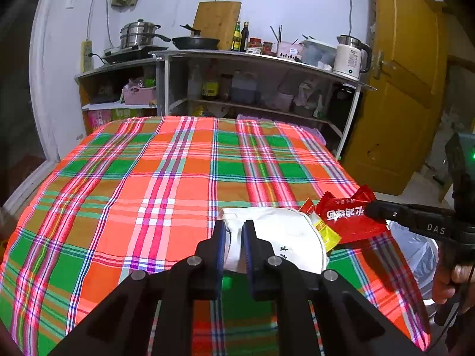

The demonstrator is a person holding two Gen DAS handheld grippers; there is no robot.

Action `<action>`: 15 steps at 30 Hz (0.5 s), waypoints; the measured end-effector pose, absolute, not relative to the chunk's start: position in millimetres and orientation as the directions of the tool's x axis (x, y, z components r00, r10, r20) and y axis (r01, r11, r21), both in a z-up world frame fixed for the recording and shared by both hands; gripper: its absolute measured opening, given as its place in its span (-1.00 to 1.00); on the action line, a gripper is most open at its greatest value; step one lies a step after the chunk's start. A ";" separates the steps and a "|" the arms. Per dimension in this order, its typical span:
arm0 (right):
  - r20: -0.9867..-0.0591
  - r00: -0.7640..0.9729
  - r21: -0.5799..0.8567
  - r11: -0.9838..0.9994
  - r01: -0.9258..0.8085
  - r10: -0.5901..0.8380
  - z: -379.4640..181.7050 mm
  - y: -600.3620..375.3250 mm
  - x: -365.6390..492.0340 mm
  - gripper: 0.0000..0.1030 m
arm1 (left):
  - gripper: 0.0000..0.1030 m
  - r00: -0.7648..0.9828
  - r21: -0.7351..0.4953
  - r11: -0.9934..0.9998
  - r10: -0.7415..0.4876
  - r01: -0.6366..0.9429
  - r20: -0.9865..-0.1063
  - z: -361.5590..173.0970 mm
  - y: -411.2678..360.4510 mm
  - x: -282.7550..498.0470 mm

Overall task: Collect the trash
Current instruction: 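Grasp the white paper packet with the left tool while the right tool grasps the red wrapper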

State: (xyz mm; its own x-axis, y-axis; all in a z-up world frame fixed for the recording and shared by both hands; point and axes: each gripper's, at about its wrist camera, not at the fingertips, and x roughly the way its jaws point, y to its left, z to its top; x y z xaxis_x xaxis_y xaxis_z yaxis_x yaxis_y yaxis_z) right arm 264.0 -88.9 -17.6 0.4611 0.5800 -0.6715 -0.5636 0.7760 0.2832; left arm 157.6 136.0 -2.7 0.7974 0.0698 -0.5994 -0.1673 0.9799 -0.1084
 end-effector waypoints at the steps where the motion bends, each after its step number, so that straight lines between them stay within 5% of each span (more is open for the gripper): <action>1: -0.666 0.468 0.285 0.778 -0.560 0.581 -15.3 -92.2 262.4 -0.92 | -0.77 0.801 -0.109 0.980 0.067 -0.163 -0.595 -0.4 134.0 155.0; 15: -0.610 0.541 0.309 0.802 -0.511 0.579 10.3 -142.0 229.8 -0.92 | -0.78 0.834 -0.113 0.990 0.010 -0.086 -0.552 29.0 90.2 131.1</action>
State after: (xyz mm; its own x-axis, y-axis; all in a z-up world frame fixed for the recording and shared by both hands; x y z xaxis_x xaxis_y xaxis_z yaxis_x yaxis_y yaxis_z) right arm 229.8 -142.0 10.3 0.5409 0.5789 -0.6102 -0.5106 0.8025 0.3088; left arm 131.1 90.2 29.0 0.8338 0.0096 -0.5520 -0.0861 0.9899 -0.1129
